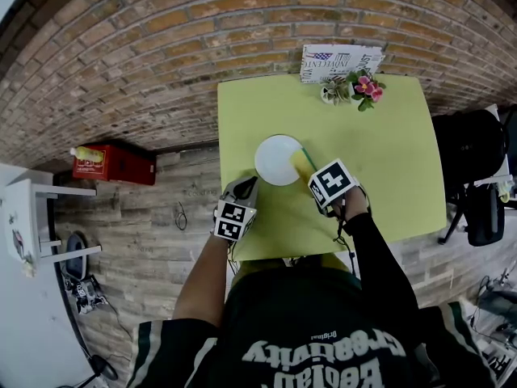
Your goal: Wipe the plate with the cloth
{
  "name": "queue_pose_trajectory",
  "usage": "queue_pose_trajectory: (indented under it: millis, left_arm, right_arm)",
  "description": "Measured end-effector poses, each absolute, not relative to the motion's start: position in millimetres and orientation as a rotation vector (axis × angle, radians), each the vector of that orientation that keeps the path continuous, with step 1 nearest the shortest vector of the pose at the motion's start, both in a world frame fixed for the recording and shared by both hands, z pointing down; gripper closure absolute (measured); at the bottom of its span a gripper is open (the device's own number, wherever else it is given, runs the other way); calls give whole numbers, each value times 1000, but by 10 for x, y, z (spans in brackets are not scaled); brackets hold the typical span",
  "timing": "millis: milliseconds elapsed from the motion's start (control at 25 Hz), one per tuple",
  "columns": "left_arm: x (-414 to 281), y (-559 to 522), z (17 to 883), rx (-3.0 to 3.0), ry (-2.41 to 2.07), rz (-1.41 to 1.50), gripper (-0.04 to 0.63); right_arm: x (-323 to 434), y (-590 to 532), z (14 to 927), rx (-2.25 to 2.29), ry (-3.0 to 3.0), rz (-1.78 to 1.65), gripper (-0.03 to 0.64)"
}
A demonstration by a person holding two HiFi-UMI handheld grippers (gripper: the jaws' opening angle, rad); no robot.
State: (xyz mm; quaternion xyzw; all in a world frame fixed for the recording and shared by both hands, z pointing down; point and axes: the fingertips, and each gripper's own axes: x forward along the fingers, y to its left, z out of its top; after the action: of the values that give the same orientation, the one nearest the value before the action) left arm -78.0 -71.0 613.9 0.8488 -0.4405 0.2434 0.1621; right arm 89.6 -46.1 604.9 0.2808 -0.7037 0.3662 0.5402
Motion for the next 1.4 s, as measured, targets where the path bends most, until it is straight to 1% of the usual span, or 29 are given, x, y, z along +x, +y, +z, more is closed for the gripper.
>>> queue_pose_trajectory:
  millis: [400,680,880,1240,1400]
  left_arm:
    - [-771,-714,6163,2413,-1271,721,589]
    - [-774,-714,6171,2413,-1271,713,589]
    - [-783,-724,6168,2407,-1285,708,589]
    - [-796,-728,6119,2404,-1306,685,589]
    - [-791,-735,6106,2410,-1314,662,589]
  right_arm:
    - [1169,-493,6074,728,-1644,882,483]
    - [1148,-514,6038,737,-1675,860,485]
    - [967,-540,5934,729,-1756,824,485]
    - [312,-244,5955,582,-1832,788,485]
    - [147,-152,5982,544,-1834,774,483]
